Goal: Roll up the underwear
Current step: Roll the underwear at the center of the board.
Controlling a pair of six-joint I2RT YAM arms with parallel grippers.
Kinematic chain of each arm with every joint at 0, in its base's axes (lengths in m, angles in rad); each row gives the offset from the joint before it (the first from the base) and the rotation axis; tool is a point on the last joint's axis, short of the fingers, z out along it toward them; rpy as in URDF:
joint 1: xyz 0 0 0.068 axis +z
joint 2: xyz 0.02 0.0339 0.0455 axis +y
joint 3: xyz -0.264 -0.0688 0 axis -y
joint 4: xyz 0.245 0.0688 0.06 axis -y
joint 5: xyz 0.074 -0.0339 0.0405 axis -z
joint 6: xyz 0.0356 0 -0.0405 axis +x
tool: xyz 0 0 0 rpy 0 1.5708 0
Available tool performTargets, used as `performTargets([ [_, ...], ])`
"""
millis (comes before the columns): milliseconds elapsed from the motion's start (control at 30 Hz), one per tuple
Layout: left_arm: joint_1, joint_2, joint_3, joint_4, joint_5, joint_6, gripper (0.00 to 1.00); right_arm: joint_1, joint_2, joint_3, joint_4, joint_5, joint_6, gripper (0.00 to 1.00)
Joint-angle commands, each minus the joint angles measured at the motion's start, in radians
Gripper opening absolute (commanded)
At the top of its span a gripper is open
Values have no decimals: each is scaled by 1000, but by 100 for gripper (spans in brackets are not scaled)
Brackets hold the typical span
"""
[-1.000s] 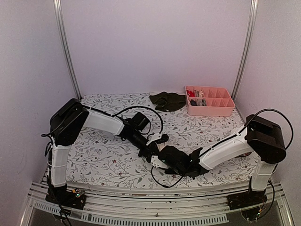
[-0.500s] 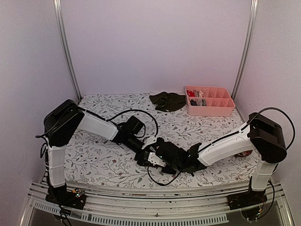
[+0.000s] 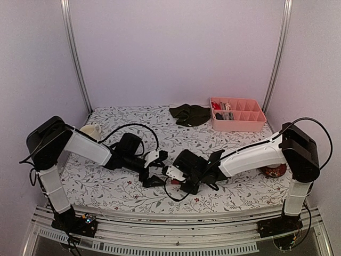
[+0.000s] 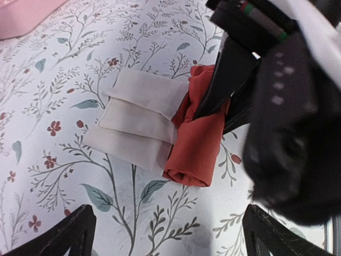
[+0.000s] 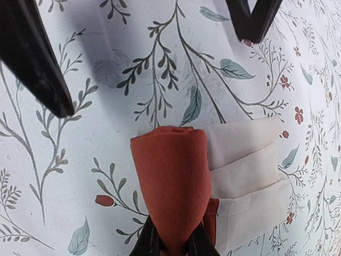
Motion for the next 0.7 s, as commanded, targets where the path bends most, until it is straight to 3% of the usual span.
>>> performTargets([
  [0, 31, -80, -102, 226, 24, -23, 98, -69, 80, 19, -164, -204, 50, 3],
  [100, 28, -106, -171, 317, 65, 12, 96, -123, 99, 72, -223, -320, 46, 3],
  [400, 2, -130, -343, 651, 3, 73, 93, -209, 214, 262, -443, -605, -28, 3],
  [667, -144, -74, -414, 790, -202, 256, 88, -214, 288, 322, -522, -714, -55, 3],
])
